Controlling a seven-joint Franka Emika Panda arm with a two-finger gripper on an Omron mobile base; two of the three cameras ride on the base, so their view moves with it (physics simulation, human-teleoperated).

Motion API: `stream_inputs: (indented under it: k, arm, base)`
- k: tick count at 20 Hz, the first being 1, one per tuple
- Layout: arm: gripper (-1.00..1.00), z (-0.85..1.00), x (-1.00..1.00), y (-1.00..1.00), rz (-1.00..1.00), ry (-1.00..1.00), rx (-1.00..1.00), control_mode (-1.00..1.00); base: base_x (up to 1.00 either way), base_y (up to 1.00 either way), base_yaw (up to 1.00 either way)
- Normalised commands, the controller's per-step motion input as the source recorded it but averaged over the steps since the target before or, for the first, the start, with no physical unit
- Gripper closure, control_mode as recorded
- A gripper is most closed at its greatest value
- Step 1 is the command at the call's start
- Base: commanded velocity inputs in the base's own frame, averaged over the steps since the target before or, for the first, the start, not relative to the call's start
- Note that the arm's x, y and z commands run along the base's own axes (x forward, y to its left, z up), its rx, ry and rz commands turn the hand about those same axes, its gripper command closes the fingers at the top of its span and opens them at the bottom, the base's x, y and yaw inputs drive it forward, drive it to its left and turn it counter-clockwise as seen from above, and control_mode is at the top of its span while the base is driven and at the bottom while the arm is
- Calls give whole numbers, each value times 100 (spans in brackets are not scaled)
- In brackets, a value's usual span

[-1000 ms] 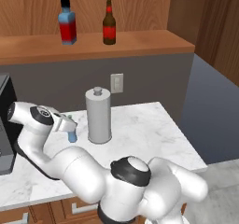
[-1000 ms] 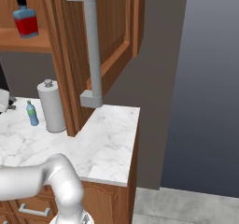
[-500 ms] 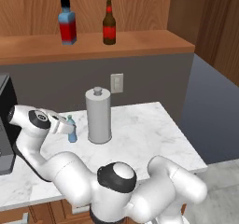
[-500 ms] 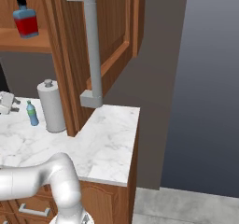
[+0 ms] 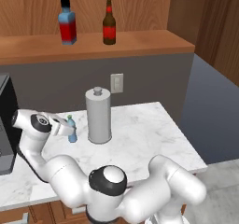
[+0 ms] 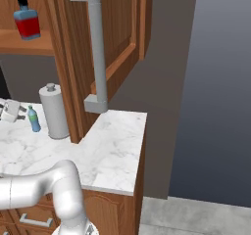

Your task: Sort all alcoholic drinks to one cabinet, and non-alcoholic drinks to the other.

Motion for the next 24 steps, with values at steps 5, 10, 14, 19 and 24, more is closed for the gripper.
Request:
stream_inputs:
  k: [5,10,14,19,24]
  arm:
    - [-100,-27,31,10,0,0,-1,-100]
    - [-100,-27,22,23,0,0,0,-100]
    - [-100,-19,17,27,0,0,0,-100]
    - [-100,-4,11,10,-8,0,0,-100]
    - [-100,0,2,0,-19,0,-3,-100]
  base:
    - [0,0,0]
    - [0,0,0]
    - [0,0,0]
    - [0,0,0]
    - [0,0,0]
